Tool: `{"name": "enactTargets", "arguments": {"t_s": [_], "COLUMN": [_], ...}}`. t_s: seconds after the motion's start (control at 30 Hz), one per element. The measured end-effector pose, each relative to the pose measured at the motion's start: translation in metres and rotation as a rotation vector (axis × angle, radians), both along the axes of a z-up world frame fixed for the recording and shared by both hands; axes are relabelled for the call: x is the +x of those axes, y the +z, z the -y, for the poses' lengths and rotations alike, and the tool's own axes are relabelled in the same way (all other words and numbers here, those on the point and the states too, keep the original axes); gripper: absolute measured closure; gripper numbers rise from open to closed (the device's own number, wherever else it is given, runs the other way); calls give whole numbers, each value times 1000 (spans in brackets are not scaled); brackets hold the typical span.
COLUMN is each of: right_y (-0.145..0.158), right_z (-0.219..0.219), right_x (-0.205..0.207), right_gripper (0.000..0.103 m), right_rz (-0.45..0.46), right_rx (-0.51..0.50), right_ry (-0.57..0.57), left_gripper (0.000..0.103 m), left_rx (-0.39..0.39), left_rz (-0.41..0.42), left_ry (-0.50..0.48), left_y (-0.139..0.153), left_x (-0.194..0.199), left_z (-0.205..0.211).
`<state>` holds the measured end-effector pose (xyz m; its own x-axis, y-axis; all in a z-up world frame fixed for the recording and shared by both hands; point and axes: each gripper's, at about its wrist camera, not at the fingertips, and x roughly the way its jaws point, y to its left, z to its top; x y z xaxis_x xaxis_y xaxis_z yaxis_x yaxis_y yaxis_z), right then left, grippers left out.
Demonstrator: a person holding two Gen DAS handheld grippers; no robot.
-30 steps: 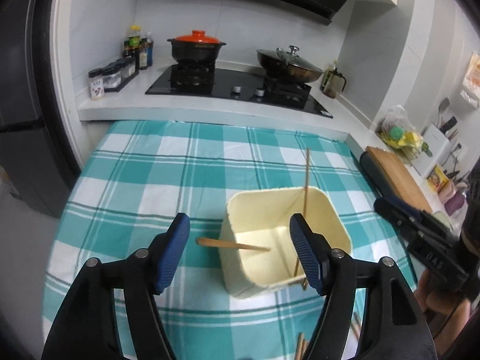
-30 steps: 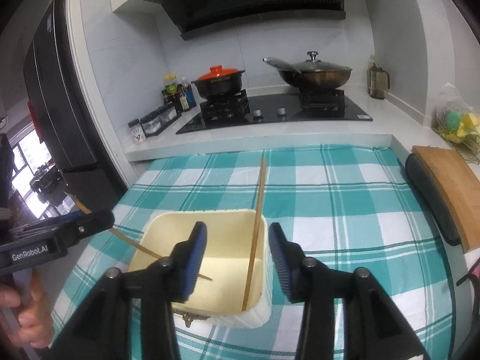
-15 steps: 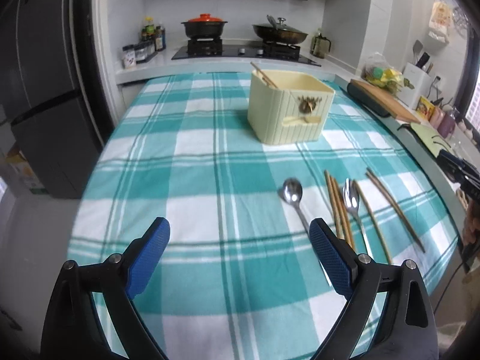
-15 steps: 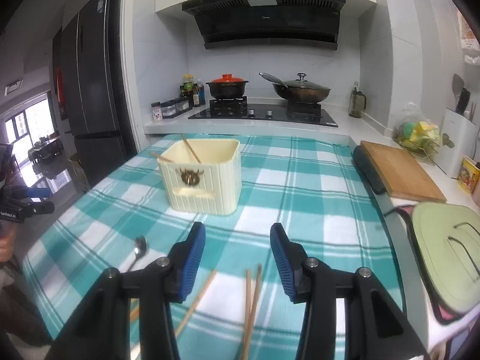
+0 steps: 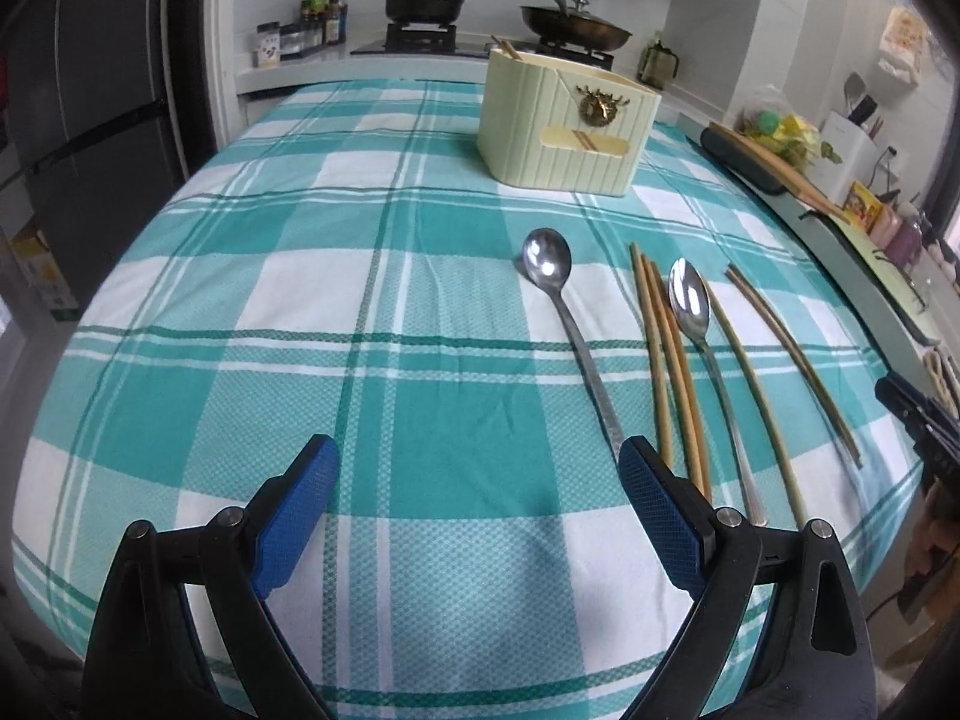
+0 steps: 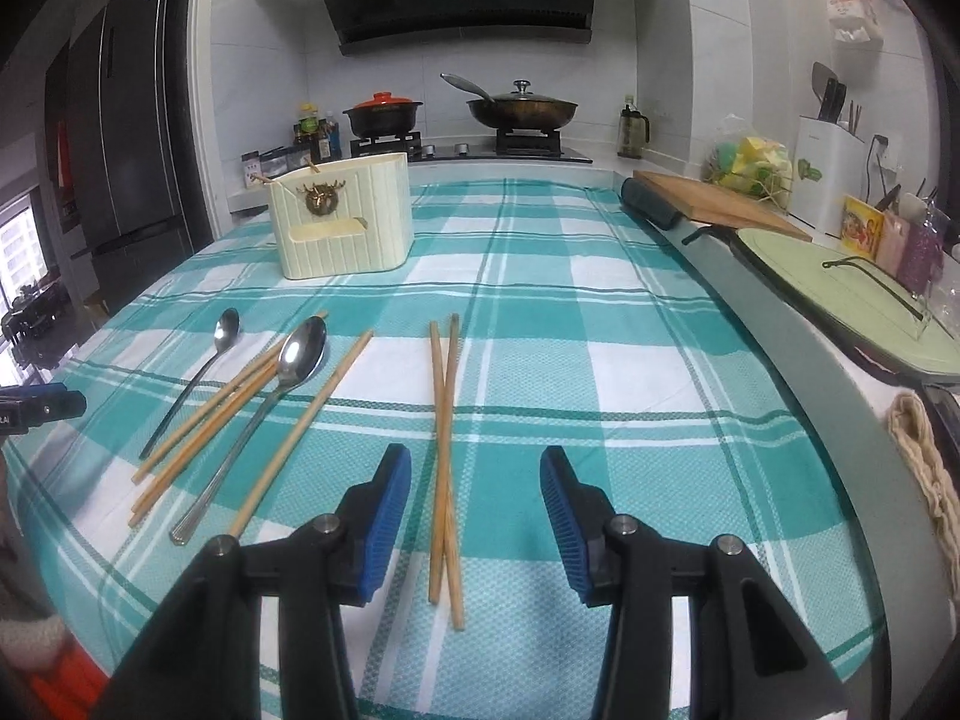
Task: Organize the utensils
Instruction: 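Move right tool to another bamboo chopstick and close on it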
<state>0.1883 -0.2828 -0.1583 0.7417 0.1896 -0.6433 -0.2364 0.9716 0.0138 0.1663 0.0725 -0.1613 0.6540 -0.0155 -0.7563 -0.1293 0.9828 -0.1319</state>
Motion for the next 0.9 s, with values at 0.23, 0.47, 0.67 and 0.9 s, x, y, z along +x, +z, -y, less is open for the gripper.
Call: {"name": "enactTargets", "arguments": {"t_s": [0.23, 0.47, 0.67, 0.9], "right_y": [-13, -26, -40, -42], "right_z": [-5, -5, 0, 7], "right_x": [8, 26, 38, 47], "right_gripper": [58, 80, 81, 96], "right_rz": [-55, -211, -312, -351], "right_rx": [42, 63, 98, 160], "right_ry": [10, 66, 89, 64], "left_gripper": [8, 8, 8, 8], "left_rx": [29, 18, 26, 15], "left_rz": [-20, -20, -30, -44], "left_ry": [8, 4, -6, 5], "left_y": [-5, -7, -11, -14], "left_x": [2, 2, 0, 0], "left_z": [1, 4, 8, 4]}}
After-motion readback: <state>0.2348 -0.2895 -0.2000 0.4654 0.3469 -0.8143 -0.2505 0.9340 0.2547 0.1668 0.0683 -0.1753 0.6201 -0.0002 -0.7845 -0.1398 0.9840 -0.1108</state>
